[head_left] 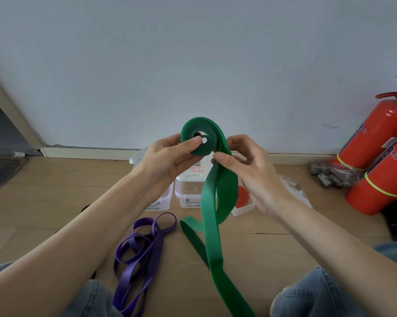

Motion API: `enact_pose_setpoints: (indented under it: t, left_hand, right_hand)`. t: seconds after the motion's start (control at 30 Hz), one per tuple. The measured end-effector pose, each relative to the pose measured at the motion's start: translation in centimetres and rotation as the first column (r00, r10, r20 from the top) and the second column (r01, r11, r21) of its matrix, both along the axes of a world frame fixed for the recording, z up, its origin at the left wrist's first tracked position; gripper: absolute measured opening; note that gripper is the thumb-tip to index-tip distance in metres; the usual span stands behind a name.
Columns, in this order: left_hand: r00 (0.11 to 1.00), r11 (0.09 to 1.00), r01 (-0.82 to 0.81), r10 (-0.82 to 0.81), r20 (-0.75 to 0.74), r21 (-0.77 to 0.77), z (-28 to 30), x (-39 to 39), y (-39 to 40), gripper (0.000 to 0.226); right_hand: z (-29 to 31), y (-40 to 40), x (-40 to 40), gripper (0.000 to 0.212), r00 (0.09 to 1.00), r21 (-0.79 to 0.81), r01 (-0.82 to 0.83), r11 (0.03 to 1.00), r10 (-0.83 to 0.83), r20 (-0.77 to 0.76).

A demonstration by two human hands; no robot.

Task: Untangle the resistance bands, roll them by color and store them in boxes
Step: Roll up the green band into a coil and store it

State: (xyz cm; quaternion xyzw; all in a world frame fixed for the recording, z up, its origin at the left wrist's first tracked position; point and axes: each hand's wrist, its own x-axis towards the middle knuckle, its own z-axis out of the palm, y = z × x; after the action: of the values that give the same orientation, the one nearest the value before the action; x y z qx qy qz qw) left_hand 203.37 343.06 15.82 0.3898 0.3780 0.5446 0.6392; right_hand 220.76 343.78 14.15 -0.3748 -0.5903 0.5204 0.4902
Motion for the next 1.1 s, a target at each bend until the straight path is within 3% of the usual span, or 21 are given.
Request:
enact_pose_setpoints:
  t: [0.13, 0.23, 0.33, 0.47, 0.53, 0.63, 0.73, 0.8, 0.87, 0.97, 1.1]
  left_hand:
    - [1.0, 1.0, -0.01, 0.01, -0.007, 0.0, 0.2, 0.0, 0.0, 0.046]
    - [1.0, 1.0, 0.002, -0.002, 0.001, 0.014, 0.3, -0.1, 0.0, 0.046]
    - [1.0, 0.999, 0.007, -0.008, 0.024, 0.047, 0.4, 0.1, -0.1, 0.043]
    - [0.999, 0.998, 0.017, -0.019, 0.032, 0.064, 0.2, 0.6, -0.2, 0.046]
    - [0.999, 0.997, 0.04, -0.04, 0.007, 0.063, 0.0, 0.8, -0.3, 0.048]
    - [0.966, 0.996, 0.061, -0.042, -0.256, 0.066, 0.1, 0.3, -0.2, 0.046]
    - [0.804, 0.987, 0.125, -0.039, -0.593, 0.105, 0.6, -0.7, 0.1, 0.042]
    - [0.709, 0.976, 0.184, -0.05, -0.703, 0.115, 0.8, -0.9, 0.1, 0.033]
    - [0.651, 0.973, 0.217, -0.08, -0.755, 0.084, 0.6, -0.8, -0.1, 0.024]
    - [0.762, 0.982, 0.173, -0.088, -0.642, 0.07, 0.8, -0.9, -0.3, 0.028]
    - [0.947, 0.994, 0.023, 0.014, -0.322, 0.111, 1.9, -1.4, 0.1, 0.038]
  right_hand:
    - [0.8, 0.0, 0.3, 0.037, 0.991, -0.107, -0.08, 0.991, 0.067, -0.115]
    - [1.2, -0.1, 0.5, 0.021, 0.985, -0.136, -0.128, 0.982, 0.11, -0.136]
    - [1.2, -0.2, 0.3, 0.014, 0.99, -0.083, -0.075, 0.994, 0.065, -0.125]
    - [1.2, -0.4, -0.2, 0.034, 0.992, -0.017, -0.052, 0.999, 0.05, -0.114]
    - [1.2, -0.2, -0.1, 0.029, 0.997, 0.021, -0.027, 0.999, 0.028, -0.067]
    - [1.3, 0.5, 0.8, 0.022, 0.998, 0.079, 0.003, 0.997, -0.008, 0.069]
    - [1.7, 1.1, 1.7, 0.026, 0.938, 0.209, -0.062, 0.976, -0.015, 0.346]
    - [1.6, 0.9, 1.7, 0.027, 0.877, 0.237, -0.134, 0.962, 0.004, 0.48]
    - [1.4, 0.7, 1.4, 0.026, 0.865, 0.236, -0.158, 0.959, 0.02, 0.501]
    - [1.7, 0.4, 1.2, 0.027, 0.948, 0.158, -0.114, 0.981, 0.06, 0.313]
    - [1.8, 0.1, 0.7, 0.044, 0.994, 0.005, -0.109, 0.994, 0.109, -0.025]
